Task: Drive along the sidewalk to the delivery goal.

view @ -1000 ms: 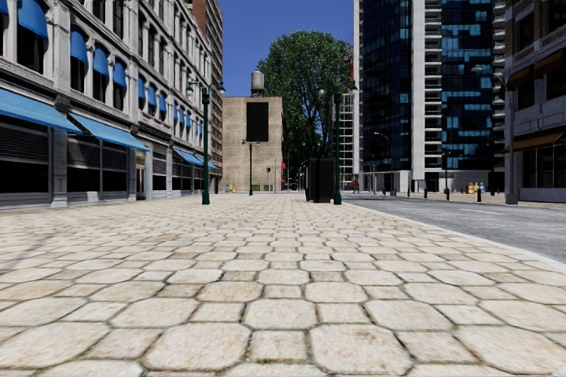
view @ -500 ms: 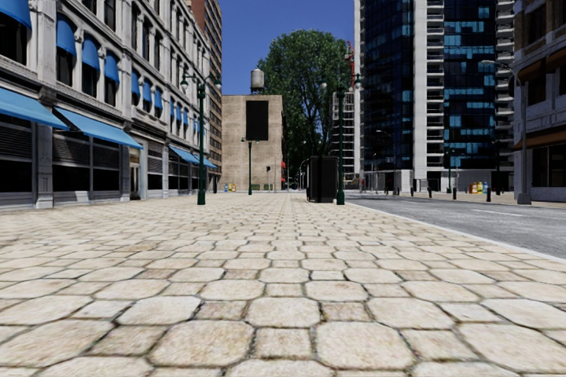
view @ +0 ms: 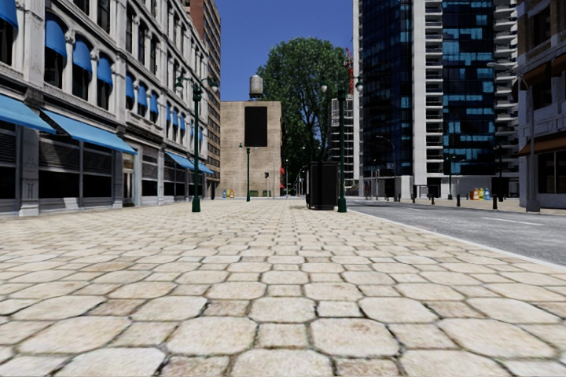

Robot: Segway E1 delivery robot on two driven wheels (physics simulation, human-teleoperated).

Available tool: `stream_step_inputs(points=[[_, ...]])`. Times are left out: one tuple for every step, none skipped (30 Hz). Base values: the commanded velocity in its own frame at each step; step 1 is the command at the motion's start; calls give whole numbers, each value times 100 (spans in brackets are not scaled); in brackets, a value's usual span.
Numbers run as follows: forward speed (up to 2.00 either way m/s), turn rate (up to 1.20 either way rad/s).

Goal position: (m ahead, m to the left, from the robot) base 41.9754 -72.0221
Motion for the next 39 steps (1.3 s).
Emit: stream_step_inputs(points=[[123,0],[123,0],[123,0],[123,0],[123,0],[123,0],[123,0],[123,0],[123,0],[123,0],[123,0],[123,0],[123,0],[123,0],[123,0],[123,0],[123,0],[196,0],[200,0],[200,0],[200,0],[200,0],[200,0],[200,0],[200,0],[200,0],[200,0],[200,0],[200,0],[200,0],[200,0],[200,0],[200,0],[200,0],[200,0],[200,0],[200,0],[200,0],[200,0]])
